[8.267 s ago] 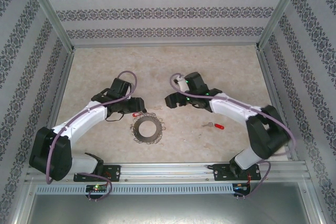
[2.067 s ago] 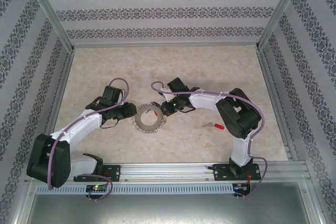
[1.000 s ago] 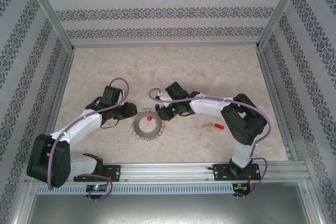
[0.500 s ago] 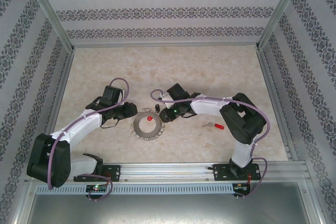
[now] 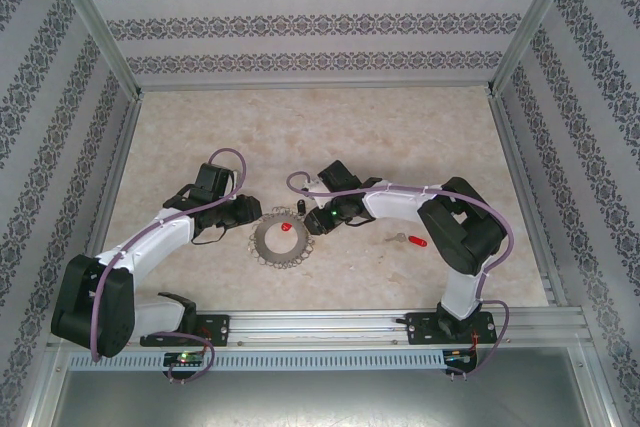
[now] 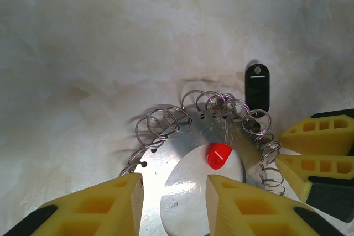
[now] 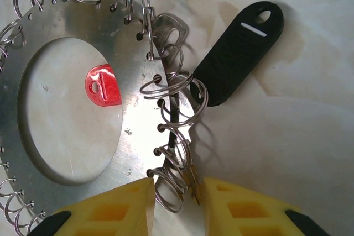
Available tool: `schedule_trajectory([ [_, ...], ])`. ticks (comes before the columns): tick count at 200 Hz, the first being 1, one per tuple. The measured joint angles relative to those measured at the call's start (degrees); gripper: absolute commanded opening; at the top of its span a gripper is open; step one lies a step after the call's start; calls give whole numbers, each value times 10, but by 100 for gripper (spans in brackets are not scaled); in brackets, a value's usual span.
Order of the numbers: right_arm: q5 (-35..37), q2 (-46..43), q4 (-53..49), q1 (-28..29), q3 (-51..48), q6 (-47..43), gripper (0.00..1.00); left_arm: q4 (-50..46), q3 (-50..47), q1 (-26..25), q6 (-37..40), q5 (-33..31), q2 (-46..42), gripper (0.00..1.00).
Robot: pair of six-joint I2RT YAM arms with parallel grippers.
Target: Put the keys on the keyring
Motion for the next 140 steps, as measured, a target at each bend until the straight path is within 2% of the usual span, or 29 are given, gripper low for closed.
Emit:
schedule_trajectory([
  [80, -10, 10, 0, 0, 20, 0, 26, 0, 0, 0, 0, 0, 0, 35],
  [113, -15, 15, 0, 0, 20, -3, 16, 0, 0, 0, 0, 0, 0, 35],
  [140, -17, 15, 0, 0, 20, -3, 14, 0, 0, 0, 0, 0, 0, 35],
])
